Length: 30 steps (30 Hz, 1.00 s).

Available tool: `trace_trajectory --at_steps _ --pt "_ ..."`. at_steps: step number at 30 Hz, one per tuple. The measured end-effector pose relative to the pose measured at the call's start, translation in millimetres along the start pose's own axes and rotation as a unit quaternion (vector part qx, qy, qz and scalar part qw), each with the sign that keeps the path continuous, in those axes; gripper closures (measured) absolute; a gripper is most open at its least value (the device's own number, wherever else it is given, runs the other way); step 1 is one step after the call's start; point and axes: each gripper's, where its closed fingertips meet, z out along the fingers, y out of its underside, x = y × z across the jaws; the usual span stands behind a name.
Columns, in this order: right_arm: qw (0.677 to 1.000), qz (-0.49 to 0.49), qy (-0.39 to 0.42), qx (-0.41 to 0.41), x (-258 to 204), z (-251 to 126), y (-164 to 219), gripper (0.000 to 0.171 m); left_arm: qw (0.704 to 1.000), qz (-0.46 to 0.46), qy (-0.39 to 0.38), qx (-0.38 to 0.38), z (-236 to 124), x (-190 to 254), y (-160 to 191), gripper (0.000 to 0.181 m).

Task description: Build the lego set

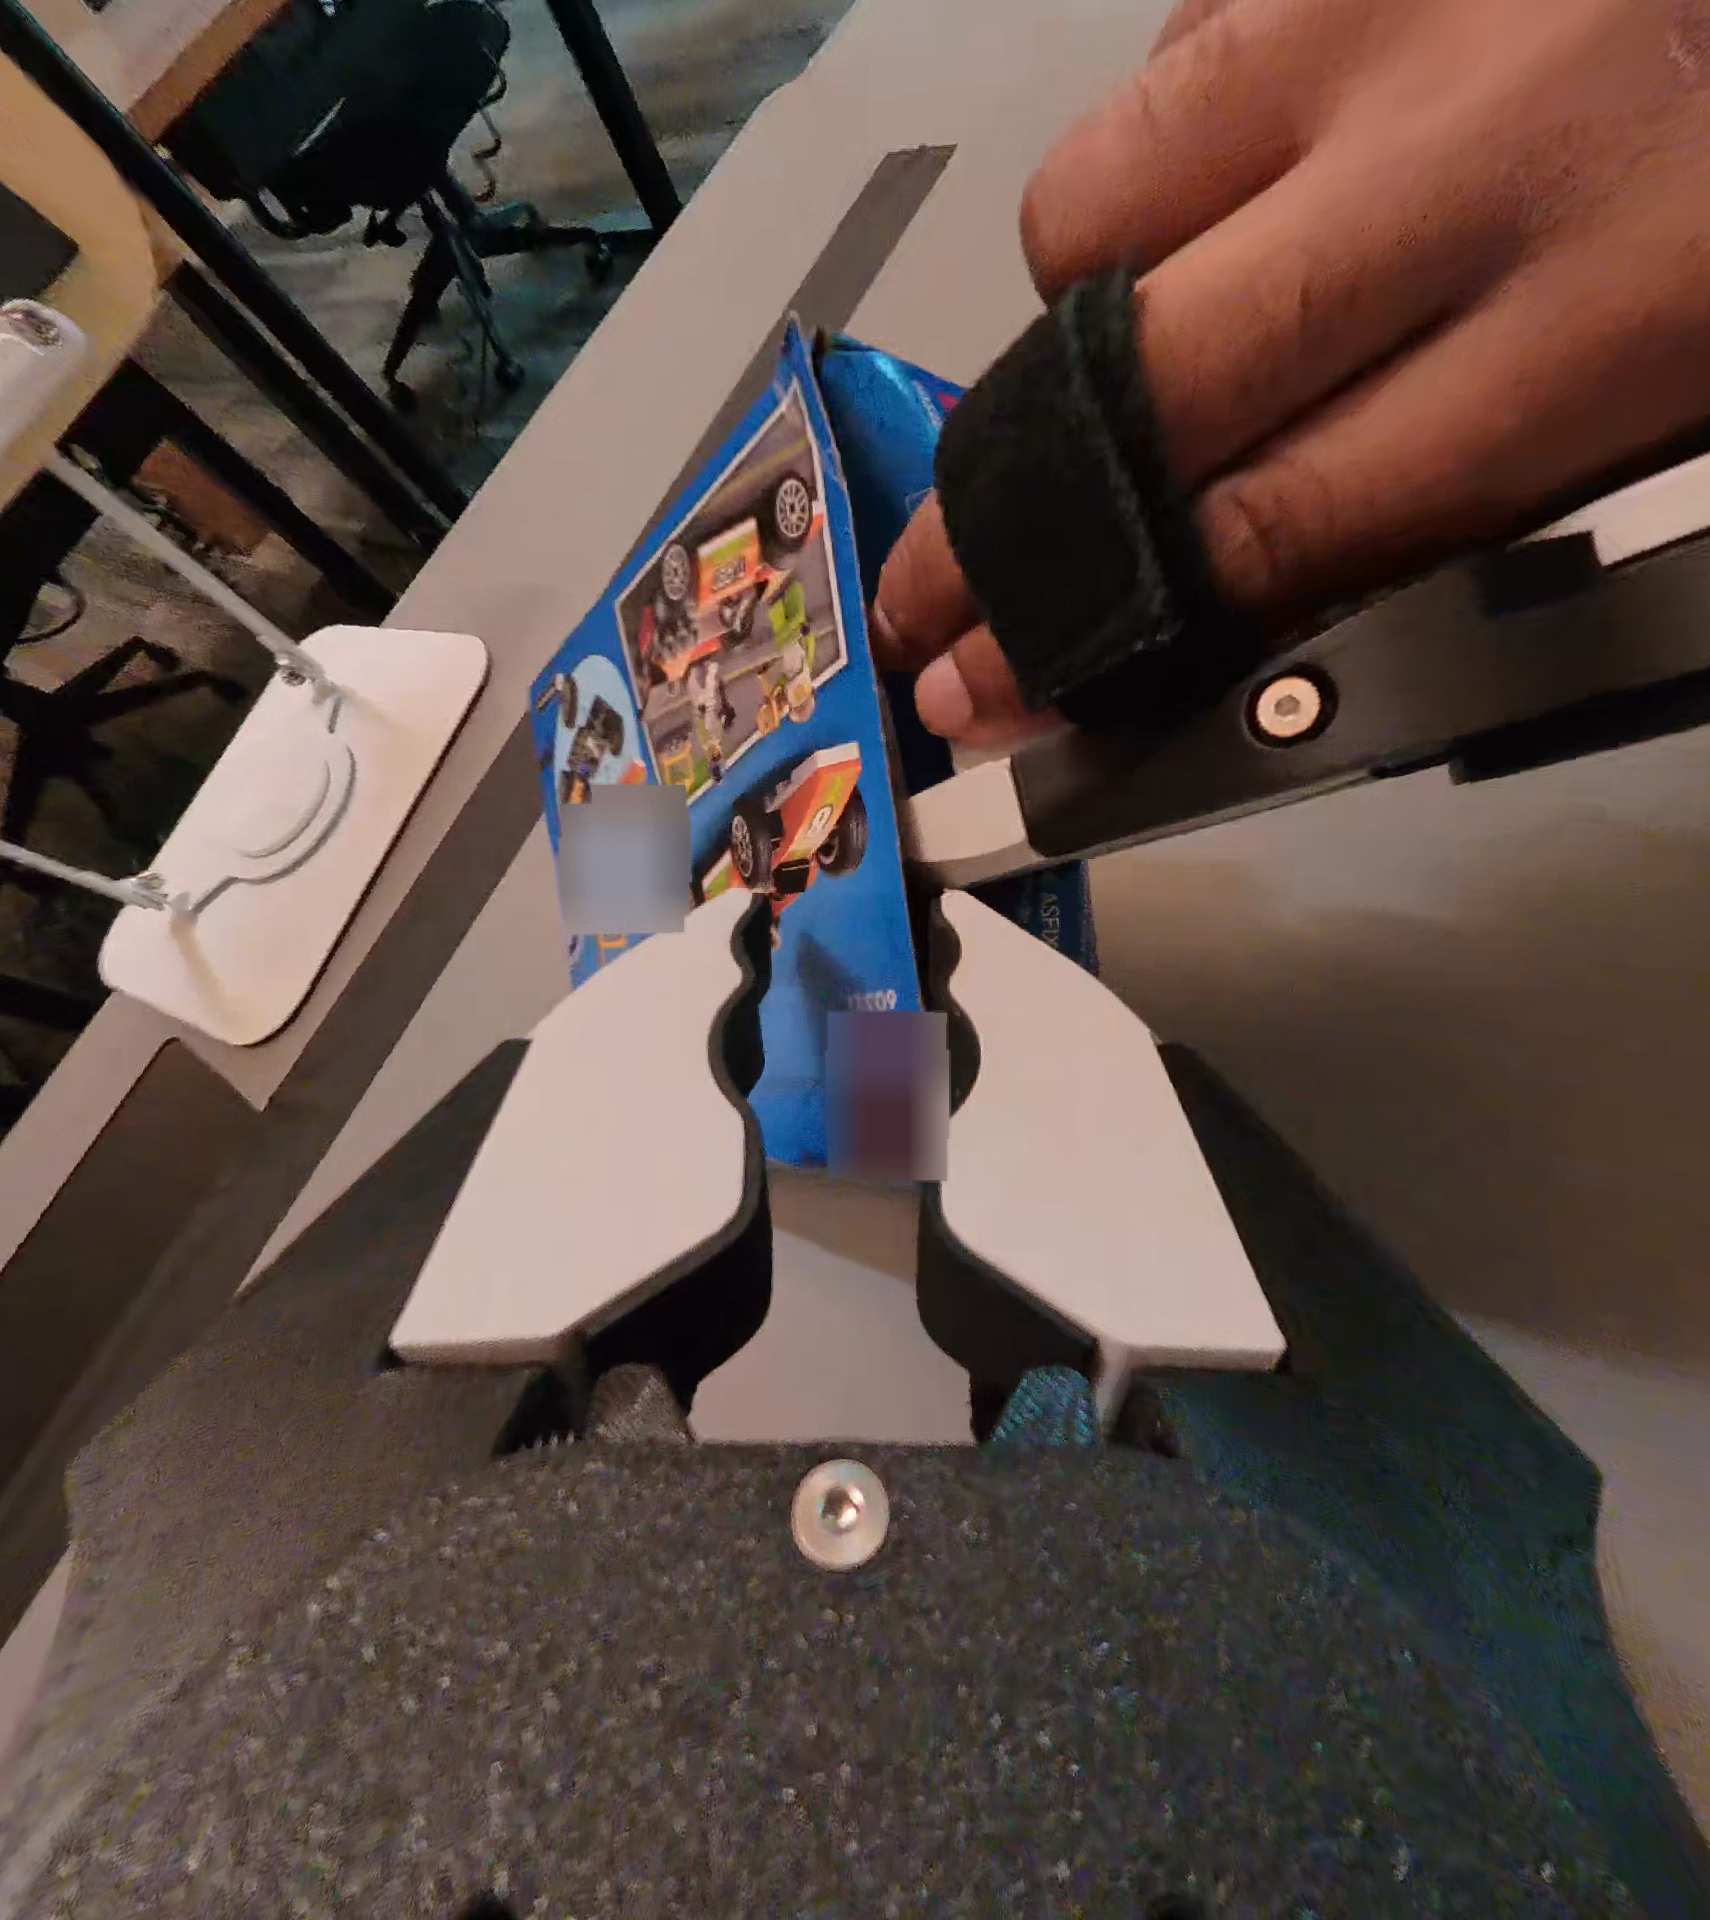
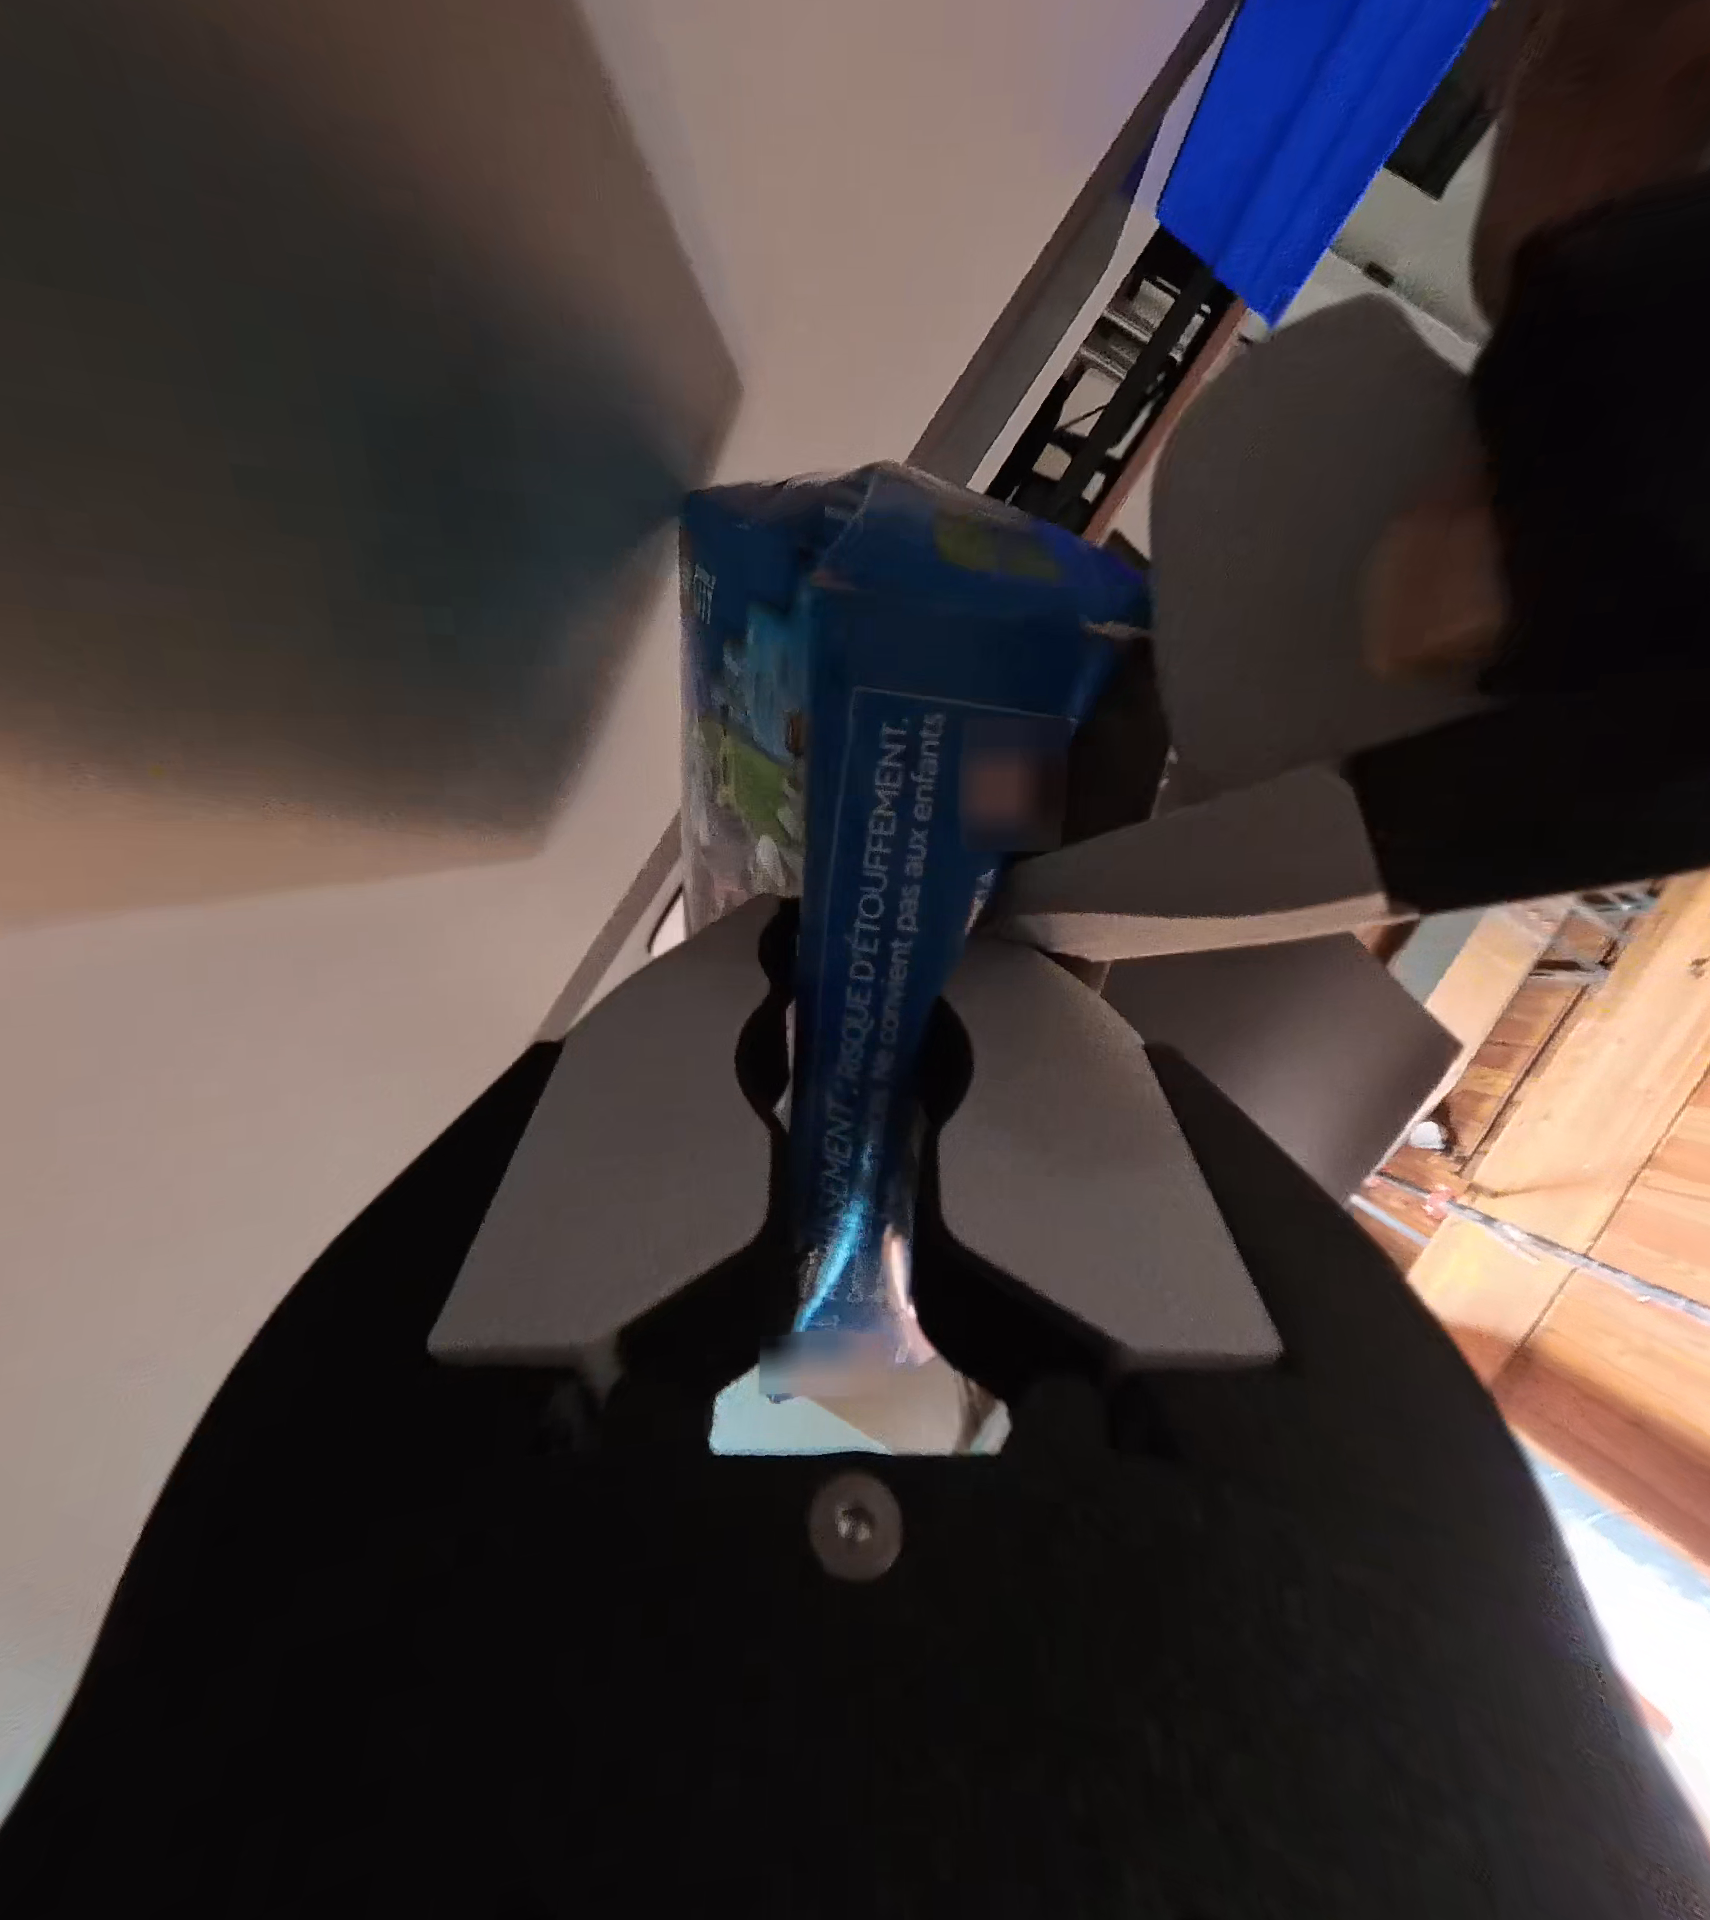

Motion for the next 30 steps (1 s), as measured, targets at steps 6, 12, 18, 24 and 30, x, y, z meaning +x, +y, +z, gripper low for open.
trace_trajectory --at_steps 6,12,18,24,30 --pt "0.998 0.051 -0.022 0.021 0.3 -0.8 -3.5 0.145 0.998 0.032 -0.043 -0.021 -2.9 -8.4 3.6 0.175" --pt "0.964 0.241 -0.109 0.004 0.6 -9.7 13.1 0.138 0.998 0.037 -0.046 -0.016 -4.7 -12.4 2.7 0.180" --pt "0.950 0.258 -0.174 -0.016 -18.0 -8.5 14.0 0.134 0.998 0.060 -0.028 -0.014 -1.3 -4.6 2.8 0.180" --pt "0.948 0.217 -0.231 -0.033 -41.7 1.3 3.3 0.117 0.997 0.072 -0.004 -0.009 0.2 -2.4 11.1 0.180" --pt "0.936 0.246 -0.253 0.010 -40.9 9.0 -9.2 0.131 0.997 0.080 0.003 -0.002 -1.7 -6.4 19.1 0.180"
